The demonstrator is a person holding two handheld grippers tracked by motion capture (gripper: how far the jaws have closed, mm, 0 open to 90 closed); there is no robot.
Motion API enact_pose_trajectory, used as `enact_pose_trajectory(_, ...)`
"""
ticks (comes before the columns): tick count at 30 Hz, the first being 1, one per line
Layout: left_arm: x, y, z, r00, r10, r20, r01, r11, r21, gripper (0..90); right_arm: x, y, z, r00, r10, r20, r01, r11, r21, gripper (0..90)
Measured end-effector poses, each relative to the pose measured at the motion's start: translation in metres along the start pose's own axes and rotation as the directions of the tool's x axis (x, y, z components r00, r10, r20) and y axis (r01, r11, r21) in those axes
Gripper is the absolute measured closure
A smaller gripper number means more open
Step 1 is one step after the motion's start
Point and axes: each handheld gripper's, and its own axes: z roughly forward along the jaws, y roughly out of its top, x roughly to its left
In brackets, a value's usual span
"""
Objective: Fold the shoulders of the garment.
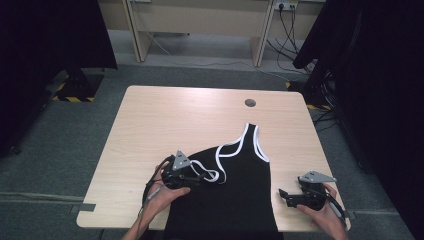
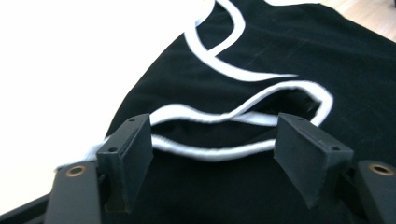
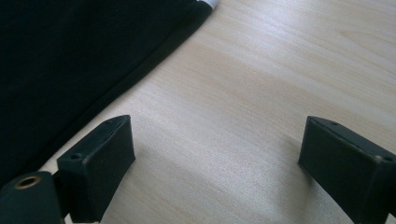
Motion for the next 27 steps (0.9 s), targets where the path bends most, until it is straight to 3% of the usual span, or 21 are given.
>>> enact_pose_trajectory(8,0.008,-0.02,-0.001,0.9998,-0.02,0.004,0.02,0.9991,0.038,18.5,0.0,0.0,0.0,1.0,0.002,0.0,-0.002,1.0,0.0,10.6)
enact_pose_trajectory(14,0.011,-0.027,-0.01,1.0,-0.001,0.009,0.001,0.9986,0.053,14.8,0.0,0.0,0.0,1.0,0.001,0.0,-0.001,1.0,0.0,10.6)
enact_pose_trajectory(17,0.013,-0.033,-0.015,0.9999,-0.011,0.009,0.01,0.9984,0.056,13.9,0.0,0.0,0.0,1.0,0.002,0.0,-0.002,1.0,0.0,10.6)
enact_pose_trajectory(19,0.012,-0.038,-0.014,0.9999,-0.014,0.002,0.014,0.997,0.076,13.6,0.0,0.0,0.0,1.0,0.0,0.0,0.0,1.0,-0.001,10.6)
enact_pose_trajectory(22,0.009,-0.042,-0.016,0.9998,0.012,-0.017,-0.01,0.9967,0.08,13.1,0.0,0.0,0.0,1.0,0.0,0.001,0.0,1.0,-0.001,10.6)
enact_pose_trajectory(25,0.008,-0.042,-0.016,0.9979,0.007,-0.064,0.0,0.995,0.1,10.0,0.0,0.0,0.0,1.0,-0.001,0.0,0.001,1.0,-0.001,10.5)
enact_pose_trajectory(27,0.009,-0.042,-0.015,0.9984,-0.005,-0.056,0.011,0.9946,0.103,9.7,0.0,0.0,0.0,1.0,-0.001,0.0,0.001,1.0,-0.001,10.6)
